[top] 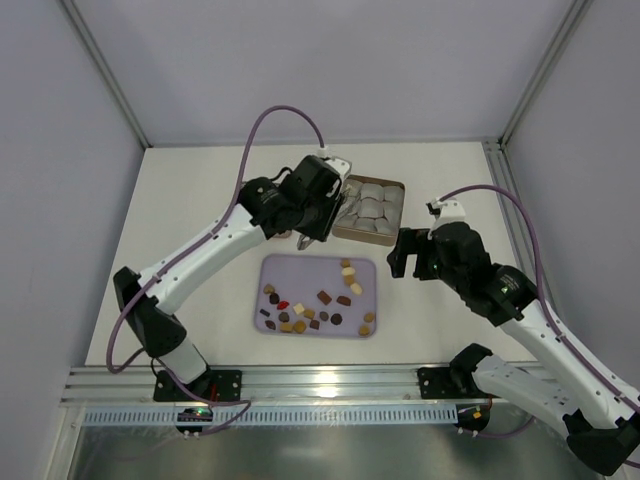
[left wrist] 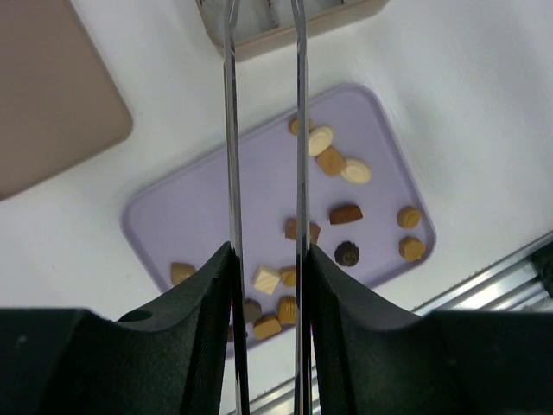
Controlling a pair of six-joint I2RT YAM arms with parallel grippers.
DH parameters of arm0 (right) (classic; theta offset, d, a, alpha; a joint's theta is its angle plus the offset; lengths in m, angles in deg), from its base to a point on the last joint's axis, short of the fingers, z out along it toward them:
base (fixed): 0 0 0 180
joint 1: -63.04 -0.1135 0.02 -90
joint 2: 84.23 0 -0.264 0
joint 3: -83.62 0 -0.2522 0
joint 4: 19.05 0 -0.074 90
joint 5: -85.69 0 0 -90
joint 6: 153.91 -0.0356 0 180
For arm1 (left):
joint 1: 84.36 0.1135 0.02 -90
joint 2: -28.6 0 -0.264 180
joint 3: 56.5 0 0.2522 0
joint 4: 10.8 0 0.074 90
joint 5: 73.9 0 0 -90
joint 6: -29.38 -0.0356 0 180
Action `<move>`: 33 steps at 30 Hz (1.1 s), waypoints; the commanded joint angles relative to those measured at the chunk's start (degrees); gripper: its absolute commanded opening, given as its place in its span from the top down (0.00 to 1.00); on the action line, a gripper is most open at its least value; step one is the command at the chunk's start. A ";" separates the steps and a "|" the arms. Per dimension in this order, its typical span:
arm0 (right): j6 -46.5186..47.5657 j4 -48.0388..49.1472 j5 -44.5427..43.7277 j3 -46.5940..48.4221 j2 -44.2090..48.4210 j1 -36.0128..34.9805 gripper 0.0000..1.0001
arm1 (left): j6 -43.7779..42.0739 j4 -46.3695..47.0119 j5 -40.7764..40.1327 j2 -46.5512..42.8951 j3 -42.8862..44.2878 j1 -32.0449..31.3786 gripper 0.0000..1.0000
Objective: Pack the chocolate
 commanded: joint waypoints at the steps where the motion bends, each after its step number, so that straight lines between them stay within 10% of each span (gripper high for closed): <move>1: 0.12 0.30 -1.22 0.93 1.10 0.35 0.00 | 2.43 -1.06 1.54 -5.23 -4.22 -1.37 0.63; 33: -0.84 -0.05 -0.96 -2.85 3.04 0.35 0.00 | 7.62 1.22 2.95 -5.77 -21.11 -12.53 0.57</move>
